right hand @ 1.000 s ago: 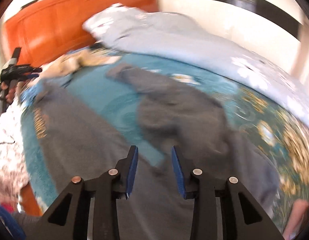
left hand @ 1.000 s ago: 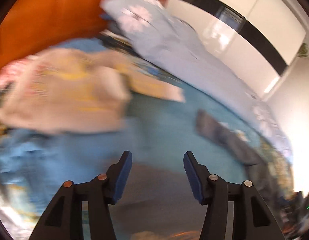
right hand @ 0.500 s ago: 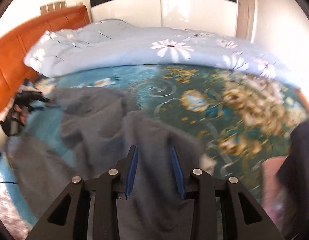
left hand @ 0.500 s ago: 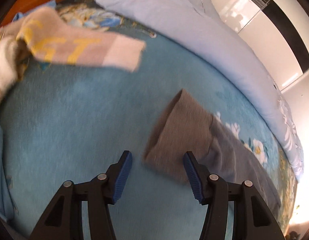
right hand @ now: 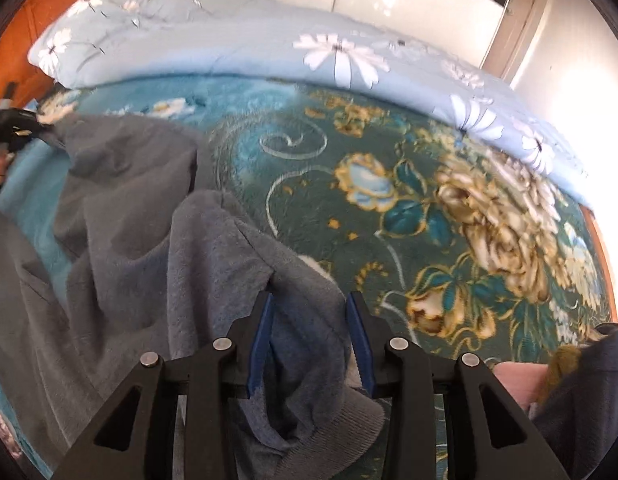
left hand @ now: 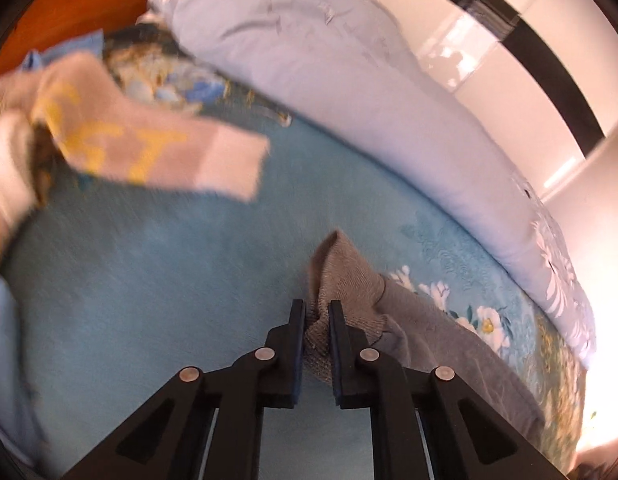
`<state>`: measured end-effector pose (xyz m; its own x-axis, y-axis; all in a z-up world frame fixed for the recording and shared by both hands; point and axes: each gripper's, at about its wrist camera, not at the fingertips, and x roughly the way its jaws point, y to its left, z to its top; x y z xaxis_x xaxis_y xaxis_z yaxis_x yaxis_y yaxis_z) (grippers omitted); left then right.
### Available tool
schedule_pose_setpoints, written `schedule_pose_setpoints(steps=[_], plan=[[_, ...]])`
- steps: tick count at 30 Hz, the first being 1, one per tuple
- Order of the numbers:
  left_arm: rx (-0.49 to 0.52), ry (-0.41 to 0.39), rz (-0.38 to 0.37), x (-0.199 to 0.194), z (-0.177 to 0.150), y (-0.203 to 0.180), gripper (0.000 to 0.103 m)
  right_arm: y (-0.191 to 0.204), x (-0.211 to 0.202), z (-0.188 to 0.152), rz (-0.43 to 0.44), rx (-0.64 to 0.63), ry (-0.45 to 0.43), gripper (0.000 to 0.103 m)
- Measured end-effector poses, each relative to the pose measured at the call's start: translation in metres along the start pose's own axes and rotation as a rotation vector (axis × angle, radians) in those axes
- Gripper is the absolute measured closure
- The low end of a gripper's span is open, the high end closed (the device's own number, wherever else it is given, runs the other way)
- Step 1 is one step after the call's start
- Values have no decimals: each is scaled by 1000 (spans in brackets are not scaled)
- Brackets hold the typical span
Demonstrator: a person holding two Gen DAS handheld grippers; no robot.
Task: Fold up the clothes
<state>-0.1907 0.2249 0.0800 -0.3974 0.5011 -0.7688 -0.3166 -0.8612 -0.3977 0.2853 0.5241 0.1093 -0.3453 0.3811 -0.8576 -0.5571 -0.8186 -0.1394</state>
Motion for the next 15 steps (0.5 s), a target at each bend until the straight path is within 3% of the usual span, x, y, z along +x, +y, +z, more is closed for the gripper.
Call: schedule_pose_setpoints(steps=[1, 2, 3, 8, 13, 15], plan=[[17, -12, 0, -6, 3, 2, 92, 2, 4, 0, 0, 7, 22, 71], [26, -25, -1, -12, 7, 5, 92, 5, 6, -1, -6, 13, 42, 92], [29, -37, -2, -17, 11, 7, 92, 9, 5, -2, -26, 8, 52, 99], [15, -107, 27, -49, 32, 29, 92, 24, -16, 13, -141, -27, 37, 100], [55, -262, -16, -99, 60, 32, 93, -3, -50, 62, -257, 43, -75, 100], [77, -311, 6, -112, 70, 35, 93, -13, -56, 81, -277, 57, -104, 100]])
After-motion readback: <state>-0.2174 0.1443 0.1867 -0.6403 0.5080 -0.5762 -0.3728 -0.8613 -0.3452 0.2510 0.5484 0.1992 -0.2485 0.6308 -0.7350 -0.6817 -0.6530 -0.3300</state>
